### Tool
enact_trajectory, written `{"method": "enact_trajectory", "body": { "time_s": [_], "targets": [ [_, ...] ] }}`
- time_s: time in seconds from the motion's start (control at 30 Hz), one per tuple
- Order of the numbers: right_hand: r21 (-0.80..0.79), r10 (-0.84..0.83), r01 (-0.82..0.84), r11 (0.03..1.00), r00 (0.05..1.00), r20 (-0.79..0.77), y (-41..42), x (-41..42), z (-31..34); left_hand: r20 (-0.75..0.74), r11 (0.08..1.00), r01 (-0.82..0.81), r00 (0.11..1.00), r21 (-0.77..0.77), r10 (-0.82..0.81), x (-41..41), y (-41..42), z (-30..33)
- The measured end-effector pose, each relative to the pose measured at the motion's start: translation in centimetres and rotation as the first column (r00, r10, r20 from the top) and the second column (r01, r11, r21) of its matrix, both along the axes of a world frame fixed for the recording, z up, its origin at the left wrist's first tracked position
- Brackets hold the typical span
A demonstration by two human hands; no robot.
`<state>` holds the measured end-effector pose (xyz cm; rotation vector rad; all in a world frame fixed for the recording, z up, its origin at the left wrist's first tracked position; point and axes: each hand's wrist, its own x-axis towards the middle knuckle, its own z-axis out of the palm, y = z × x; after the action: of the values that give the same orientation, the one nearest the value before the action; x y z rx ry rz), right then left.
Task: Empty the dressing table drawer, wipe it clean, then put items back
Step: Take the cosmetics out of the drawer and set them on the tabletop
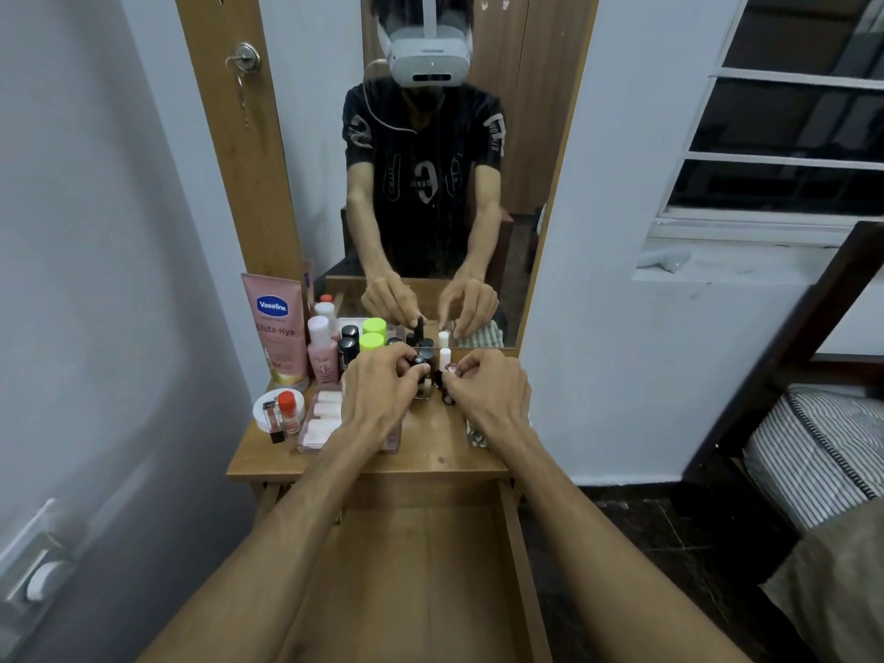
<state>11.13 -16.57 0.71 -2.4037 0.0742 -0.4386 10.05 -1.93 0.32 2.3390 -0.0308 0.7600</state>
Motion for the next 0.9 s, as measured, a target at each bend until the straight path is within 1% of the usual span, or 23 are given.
{"method": "enact_trajectory", "body": {
  "time_s": [0.1,0.23,0.37,0.5,0.6,0.67,0.73,0.8,0.83,0.9],
  "targets": [
    [-0.002,0.009,-0.009,1.0,1.0,-0.007,-0.1,0.0,-0.1,-0.019,1.0,-0.022,1.0,-0.001,0.022,0.1,-0.2,-0.1],
    [-0.014,0.01,-0.01,1.0,1.0,-0.013,-0.4,-0.2,-0.1,-0.064,0.998,-0.041,0.997,0.037,0.044,0.1,-0.1,-0.2],
    [-0.014,0.014,-0.014,1.0,1.0,0.013,-0.9,-0.9,0.1,-0.096,0.997,-0.04,0.994,0.063,0.046,-0.4,-0.1,0.0],
    [0.049,0.004,-0.01,0.999,0.993,0.119,-0.8,-2.7,0.3,-0.004,0.999,-0.03,1.0,0.045,0.031,-2.2,0.3,0.2],
    [0.091,0.052,-0.07,0.993,0.981,0.185,0.0,-5.0,0.3,0.084,1.0,0.005,0.996,0.012,-0.006,-5.0,1.1,0.1],
    [0.106,0.096,-0.119,0.987,0.976,0.196,1.0,-6.7,-0.1,0.11,1.0,-0.006,0.994,0.003,0.005,-7.2,1.9,-0.4],
    [0.106,0.151,-0.171,0.979,0.972,0.18,2.3,-8.7,-0.8,0.114,1.0,-0.023,0.993,-0.005,0.024,-9.6,3.0,-1.6],
    [0.081,0.214,-0.226,0.971,0.967,0.142,3.8,-10.6,-1.7,0.086,0.998,-0.065,0.994,-0.009,0.066,-11.8,4.3,-3.2],
    [0.07,0.24,-0.247,0.967,0.966,0.094,4.6,-11.4,-2.4,0.05,0.995,-0.102,0.994,-0.007,0.102,-12.7,5.1,-4.2],
    [0.06,0.282,-0.278,0.959,0.957,-0.071,6.1,-12.8,-3.7,-0.047,0.979,-0.204,0.978,0.025,0.205,-14.3,6.7,-5.9]
  ]
}}
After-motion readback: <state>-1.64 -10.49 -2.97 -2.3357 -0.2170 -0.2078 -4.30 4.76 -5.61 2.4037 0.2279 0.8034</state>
